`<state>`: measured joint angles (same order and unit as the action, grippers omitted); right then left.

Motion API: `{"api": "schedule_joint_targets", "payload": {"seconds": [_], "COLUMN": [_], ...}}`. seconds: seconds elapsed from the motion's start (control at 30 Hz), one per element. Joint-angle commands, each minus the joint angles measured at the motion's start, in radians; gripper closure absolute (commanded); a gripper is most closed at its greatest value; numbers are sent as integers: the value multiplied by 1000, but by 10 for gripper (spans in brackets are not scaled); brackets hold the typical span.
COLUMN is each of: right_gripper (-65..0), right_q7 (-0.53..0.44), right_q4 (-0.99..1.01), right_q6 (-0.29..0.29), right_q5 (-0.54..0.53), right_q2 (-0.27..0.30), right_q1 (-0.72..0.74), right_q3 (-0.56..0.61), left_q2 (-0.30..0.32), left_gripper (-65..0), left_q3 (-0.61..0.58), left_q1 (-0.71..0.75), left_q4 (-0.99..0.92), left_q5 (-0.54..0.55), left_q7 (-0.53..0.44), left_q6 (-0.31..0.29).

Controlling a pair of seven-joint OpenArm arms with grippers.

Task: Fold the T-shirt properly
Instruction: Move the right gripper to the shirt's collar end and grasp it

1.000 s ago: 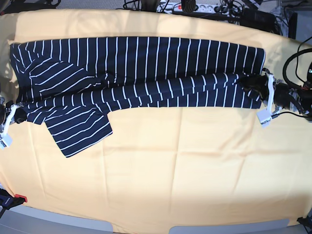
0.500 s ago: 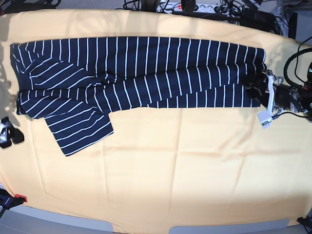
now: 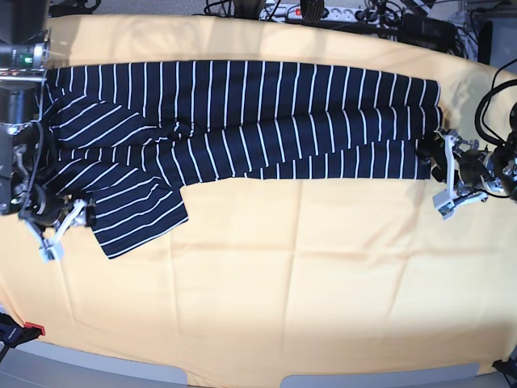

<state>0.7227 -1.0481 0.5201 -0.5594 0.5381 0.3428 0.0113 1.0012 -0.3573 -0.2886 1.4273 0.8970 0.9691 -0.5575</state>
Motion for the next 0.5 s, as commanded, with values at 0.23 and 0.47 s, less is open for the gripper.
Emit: {"api": "schedule_joint_targets", "payload": {"seconds": [0.23, 0.47], "right_gripper": [-408, -61], "right_q7": [18, 76], "right_q4": [30, 18], "right_q6": [104, 178], "right_q5": [-70, -110], "right_q2": [-89, -102], "right_q1": [31, 61], "right_q3": [-5, -5], "left_q2": [7, -10], "left_gripper": [-325, -325], "left_q3": [14, 14], "left_q1": [-19, -19], "left_q4": [-70, -81], "left_q5": [0, 3], "left_q7": [-50, -53], "left_q6": [5, 0]}}
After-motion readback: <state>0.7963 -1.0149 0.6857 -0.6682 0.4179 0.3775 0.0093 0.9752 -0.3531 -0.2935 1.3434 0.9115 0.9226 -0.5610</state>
